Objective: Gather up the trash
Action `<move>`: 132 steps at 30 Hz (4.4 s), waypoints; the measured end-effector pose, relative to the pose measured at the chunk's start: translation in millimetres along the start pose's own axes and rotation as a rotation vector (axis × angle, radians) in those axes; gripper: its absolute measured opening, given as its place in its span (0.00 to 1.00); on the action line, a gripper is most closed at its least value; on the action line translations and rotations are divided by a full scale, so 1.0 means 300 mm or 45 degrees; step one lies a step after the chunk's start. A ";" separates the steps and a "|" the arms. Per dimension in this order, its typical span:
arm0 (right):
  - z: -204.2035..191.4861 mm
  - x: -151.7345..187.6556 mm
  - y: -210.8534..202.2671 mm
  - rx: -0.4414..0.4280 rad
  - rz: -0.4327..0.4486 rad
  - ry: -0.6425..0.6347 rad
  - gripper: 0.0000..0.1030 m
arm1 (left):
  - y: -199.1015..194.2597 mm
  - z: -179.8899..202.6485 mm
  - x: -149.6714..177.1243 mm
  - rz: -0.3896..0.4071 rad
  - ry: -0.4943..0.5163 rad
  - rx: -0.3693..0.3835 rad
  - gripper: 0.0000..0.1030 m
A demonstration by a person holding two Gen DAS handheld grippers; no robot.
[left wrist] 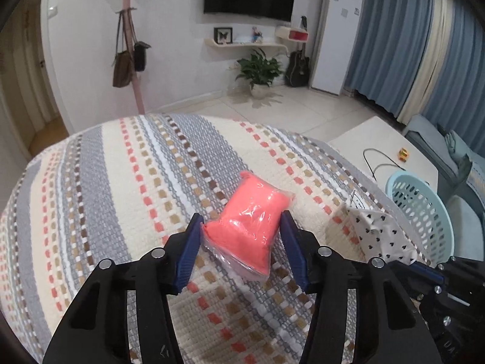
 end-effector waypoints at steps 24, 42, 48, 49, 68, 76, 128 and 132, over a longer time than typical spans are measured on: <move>0.261 -0.008 -0.384 0.266 0.280 0.131 0.02 | -0.304 0.432 0.006 0.171 0.233 0.257 0.48; 0.092 0.054 -0.111 -0.044 -0.035 -0.006 0.49 | -0.359 0.206 0.031 0.212 0.009 0.188 0.48; -0.020 0.027 -0.089 -0.057 -0.023 -0.091 0.51 | -0.369 0.105 0.061 0.203 -0.041 0.166 0.48; -0.042 0.023 -0.086 -0.042 -0.024 -0.118 0.52 | -0.368 0.092 0.062 0.201 -0.052 0.170 0.48; 0.242 -0.059 -0.248 0.099 0.117 0.134 0.04 | -0.364 0.289 0.012 0.228 0.113 0.185 0.49; 0.603 -0.003 -0.395 0.204 0.162 0.381 0.04 | -0.274 0.583 -0.068 0.194 0.266 0.283 0.49; 0.416 0.209 -0.698 0.397 0.483 0.354 0.61 | -0.423 0.388 0.244 0.343 0.043 -0.002 0.88; 0.387 0.218 -0.718 0.431 0.518 0.342 0.61 | -0.433 0.360 0.276 0.397 0.051 -0.060 0.88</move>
Point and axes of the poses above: each gripper's, at about its wrist camera, not at the fingertips, and y roughly the way its jaws point, z to its right, x to its underside, the point moved 9 cm from there along y, roughly the way its jaws point, and after that the axes turned 12 degrees about -z, right-handed, at the moved point
